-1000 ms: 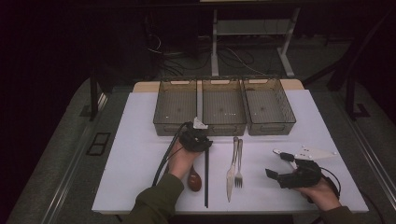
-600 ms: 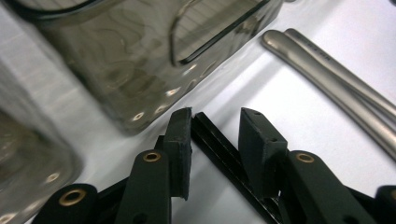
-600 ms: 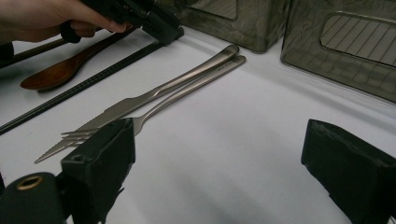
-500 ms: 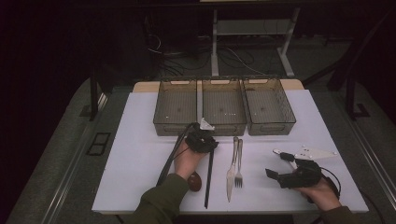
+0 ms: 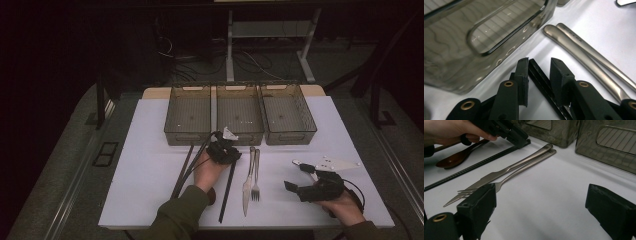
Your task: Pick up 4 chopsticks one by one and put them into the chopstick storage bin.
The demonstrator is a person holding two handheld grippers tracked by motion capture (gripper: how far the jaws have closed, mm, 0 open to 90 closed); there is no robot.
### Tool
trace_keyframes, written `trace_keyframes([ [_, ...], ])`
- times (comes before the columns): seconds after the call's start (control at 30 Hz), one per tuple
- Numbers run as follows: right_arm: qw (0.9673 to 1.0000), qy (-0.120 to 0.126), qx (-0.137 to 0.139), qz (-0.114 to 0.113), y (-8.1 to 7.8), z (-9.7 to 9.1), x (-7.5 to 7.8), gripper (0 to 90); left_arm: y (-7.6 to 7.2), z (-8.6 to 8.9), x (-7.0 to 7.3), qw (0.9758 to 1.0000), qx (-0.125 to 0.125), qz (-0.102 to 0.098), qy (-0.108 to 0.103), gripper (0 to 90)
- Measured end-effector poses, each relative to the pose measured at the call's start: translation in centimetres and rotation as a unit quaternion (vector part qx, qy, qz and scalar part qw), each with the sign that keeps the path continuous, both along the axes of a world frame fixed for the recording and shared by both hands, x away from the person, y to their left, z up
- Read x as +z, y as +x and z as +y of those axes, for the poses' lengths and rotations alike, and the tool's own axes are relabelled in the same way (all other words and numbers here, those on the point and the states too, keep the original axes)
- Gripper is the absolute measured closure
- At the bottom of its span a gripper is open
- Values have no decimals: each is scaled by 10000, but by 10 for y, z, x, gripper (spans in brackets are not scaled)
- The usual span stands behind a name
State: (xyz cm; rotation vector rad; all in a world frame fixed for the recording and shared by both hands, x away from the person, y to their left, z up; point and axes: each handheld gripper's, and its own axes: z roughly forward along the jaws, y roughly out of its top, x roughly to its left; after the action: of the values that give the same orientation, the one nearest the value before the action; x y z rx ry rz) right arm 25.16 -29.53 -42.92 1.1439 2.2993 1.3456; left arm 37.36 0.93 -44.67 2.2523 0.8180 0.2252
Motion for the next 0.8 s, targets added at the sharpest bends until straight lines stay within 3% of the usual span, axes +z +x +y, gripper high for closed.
trace_keyframes([
  [0.57, 10000, 4, 3, 1, 0, 0, 0, 96, -3, -21, 0, 9998, -209, 24, -4, 689],
  [0.8, 10000, 12, 1, 4, 0, 0, 0, 96, -6, -16, 6, 9997, -231, 31, -18, 632],
])
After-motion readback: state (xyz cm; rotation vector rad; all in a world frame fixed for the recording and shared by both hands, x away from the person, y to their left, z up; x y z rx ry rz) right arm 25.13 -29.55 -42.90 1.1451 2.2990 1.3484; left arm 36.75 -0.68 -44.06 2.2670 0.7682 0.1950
